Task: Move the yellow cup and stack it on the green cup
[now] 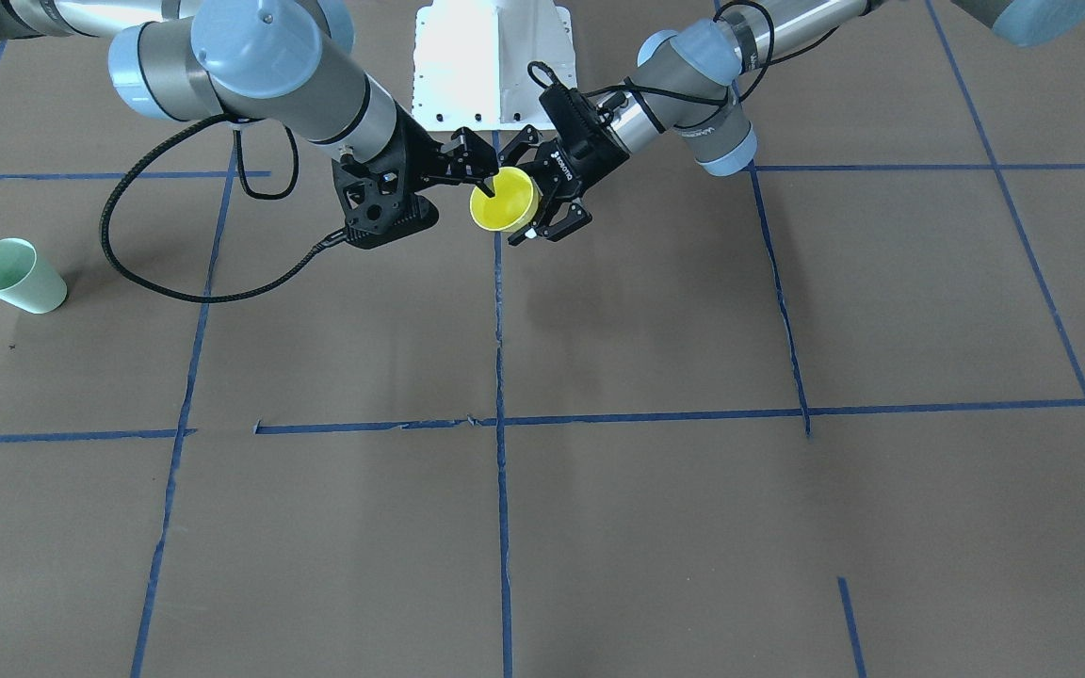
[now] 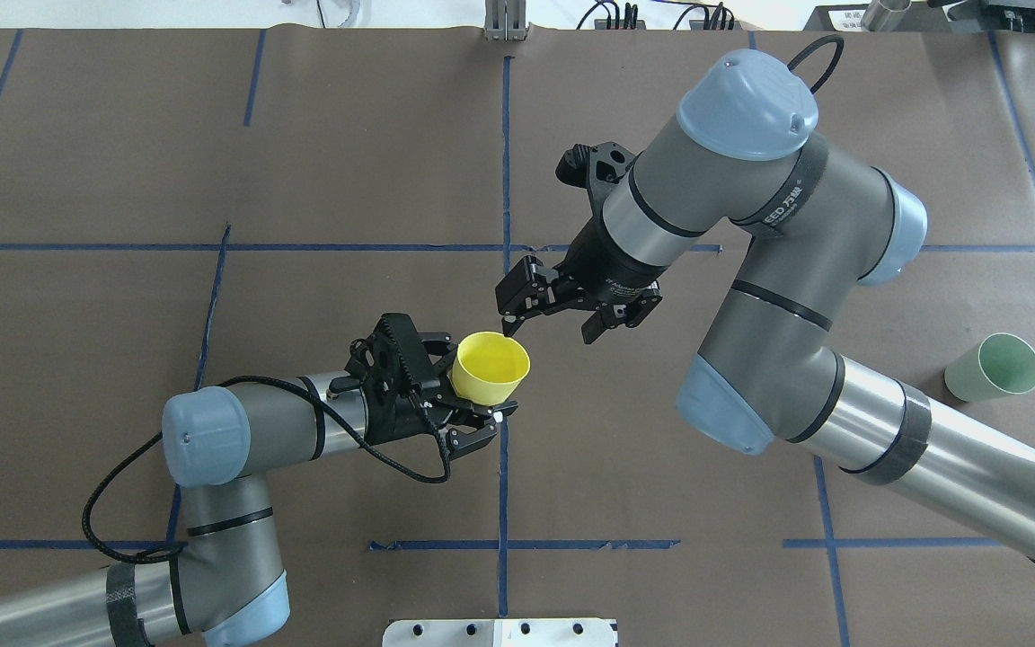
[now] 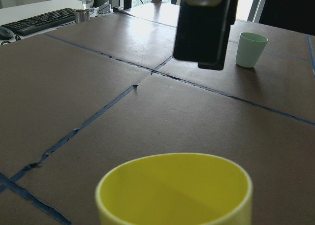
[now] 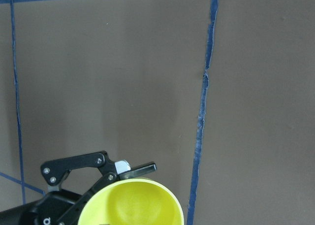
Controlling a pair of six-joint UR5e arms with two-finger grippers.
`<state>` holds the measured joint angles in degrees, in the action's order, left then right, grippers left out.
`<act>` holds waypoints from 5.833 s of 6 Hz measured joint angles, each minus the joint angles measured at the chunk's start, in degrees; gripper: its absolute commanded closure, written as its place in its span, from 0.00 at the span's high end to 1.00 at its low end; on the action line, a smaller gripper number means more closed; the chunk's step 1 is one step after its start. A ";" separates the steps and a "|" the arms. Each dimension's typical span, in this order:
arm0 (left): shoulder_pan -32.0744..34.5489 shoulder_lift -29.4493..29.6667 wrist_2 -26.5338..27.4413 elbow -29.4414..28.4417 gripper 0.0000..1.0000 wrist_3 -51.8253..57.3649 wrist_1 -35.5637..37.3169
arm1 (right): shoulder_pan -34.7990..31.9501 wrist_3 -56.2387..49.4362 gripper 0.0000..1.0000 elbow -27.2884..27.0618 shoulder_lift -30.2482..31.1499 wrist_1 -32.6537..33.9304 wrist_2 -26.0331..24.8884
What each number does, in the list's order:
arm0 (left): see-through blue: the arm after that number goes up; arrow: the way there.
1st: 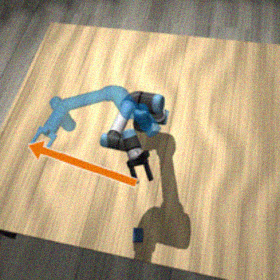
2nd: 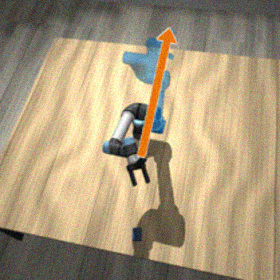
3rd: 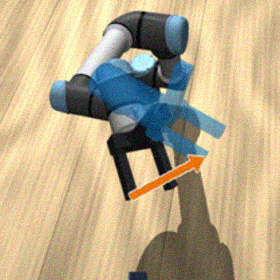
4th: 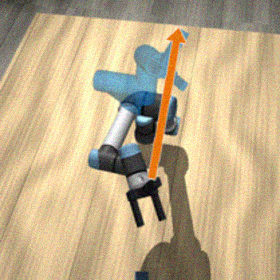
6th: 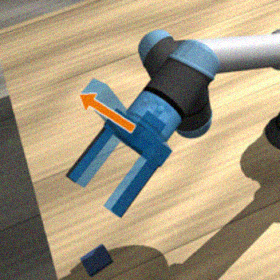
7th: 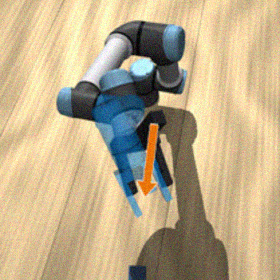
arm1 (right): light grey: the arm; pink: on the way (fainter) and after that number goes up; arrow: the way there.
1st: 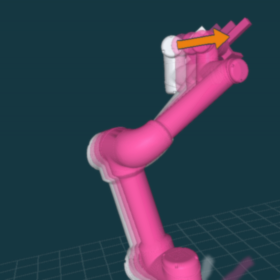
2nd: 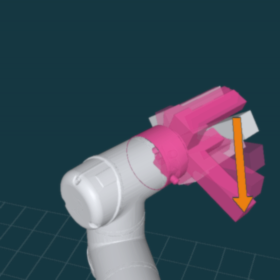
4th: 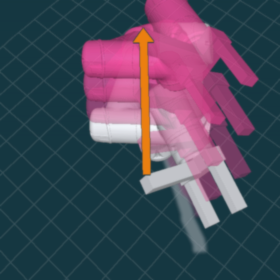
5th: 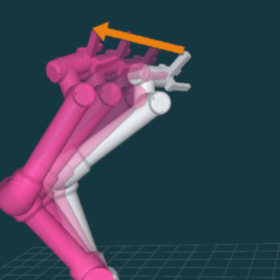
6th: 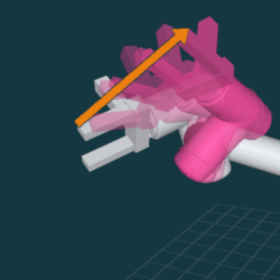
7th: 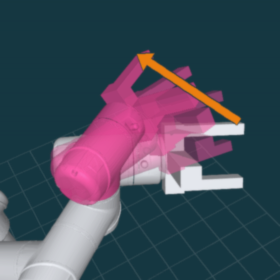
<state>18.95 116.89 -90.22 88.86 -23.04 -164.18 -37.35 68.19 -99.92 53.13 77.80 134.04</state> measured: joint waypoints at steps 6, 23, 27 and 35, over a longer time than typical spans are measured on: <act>-0.23 0.62 0.39 0.59 0.52 -0.07 -0.04 | 2.95 0.08 0.65 1.17 0.44 -0.08 -1.36; 0.28 4.62 0.68 1.03 1.00 -12.83 10.00 | -25.85 -6.95 0.00 -12.38 37.19 -2.18 -8.80; 2.24 5.68 0.38 3.15 1.00 -18.26 23.20 | -29.10 -17.55 0.00 -15.48 51.09 -2.64 -6.76; 21.55 1.51 -25.95 9.47 1.00 -26.72 58.02 | -27.59 -18.37 1.00 -14.21 51.98 -2.47 -6.57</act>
<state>40.50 118.39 -116.16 98.33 -49.76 -106.17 -64.94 49.81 -114.13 105.11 75.33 127.47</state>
